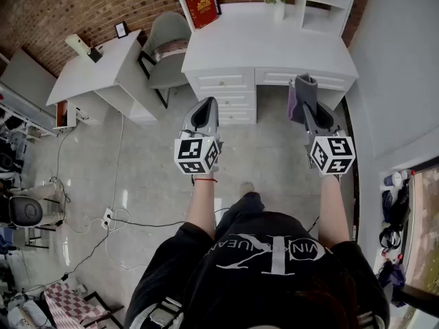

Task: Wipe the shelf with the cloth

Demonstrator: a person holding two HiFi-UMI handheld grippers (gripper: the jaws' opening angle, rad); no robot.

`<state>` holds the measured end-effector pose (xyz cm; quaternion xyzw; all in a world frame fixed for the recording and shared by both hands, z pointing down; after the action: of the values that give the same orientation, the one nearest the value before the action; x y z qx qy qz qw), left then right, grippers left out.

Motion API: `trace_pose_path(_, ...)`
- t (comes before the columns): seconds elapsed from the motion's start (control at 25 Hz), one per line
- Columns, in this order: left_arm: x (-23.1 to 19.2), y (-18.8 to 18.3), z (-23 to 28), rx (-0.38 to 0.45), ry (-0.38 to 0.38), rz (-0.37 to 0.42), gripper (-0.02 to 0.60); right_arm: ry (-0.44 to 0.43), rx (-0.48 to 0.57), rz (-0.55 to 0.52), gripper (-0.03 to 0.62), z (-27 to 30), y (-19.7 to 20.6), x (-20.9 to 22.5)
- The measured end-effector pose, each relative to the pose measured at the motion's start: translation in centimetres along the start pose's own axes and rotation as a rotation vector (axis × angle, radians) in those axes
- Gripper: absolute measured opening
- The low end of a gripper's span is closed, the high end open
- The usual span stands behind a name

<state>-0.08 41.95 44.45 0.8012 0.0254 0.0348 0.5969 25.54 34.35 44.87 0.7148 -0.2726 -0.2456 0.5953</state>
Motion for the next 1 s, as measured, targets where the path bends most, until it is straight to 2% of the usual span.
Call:
trace_pose_path(0.52, -0.2, 1.8, 2.0, -0.013, -0.004, -0.021, 0.012, 0.010, -0.010, -0.008, 0.094, 1.5, 0.8, 1.7)
trace_pose_path(0.76, -2.0, 4.2, 6.3, -0.020, 0.004, -0.035, 0.012, 0.039, -0.011, 0.004, 0.094, 5.3, 2.4, 4.3)
trace_pose_path(1.0, -5.1, 6.7, 13.0, -0.022, 0.020, -0.050, 0.012, 0.050, -0.016, 0.011, 0.094, 11.8, 3.9, 7.0)
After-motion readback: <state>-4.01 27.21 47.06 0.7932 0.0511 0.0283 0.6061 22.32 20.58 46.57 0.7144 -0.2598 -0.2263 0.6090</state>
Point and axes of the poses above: the fingertips, and each gripper's own axes: z forward along the fingers, x to its right, y out of its underside, the point moved 1 cm from there along -z, backward along the fingers, and after that the axes turned 13 degrees about x, right-handed, at the moved point
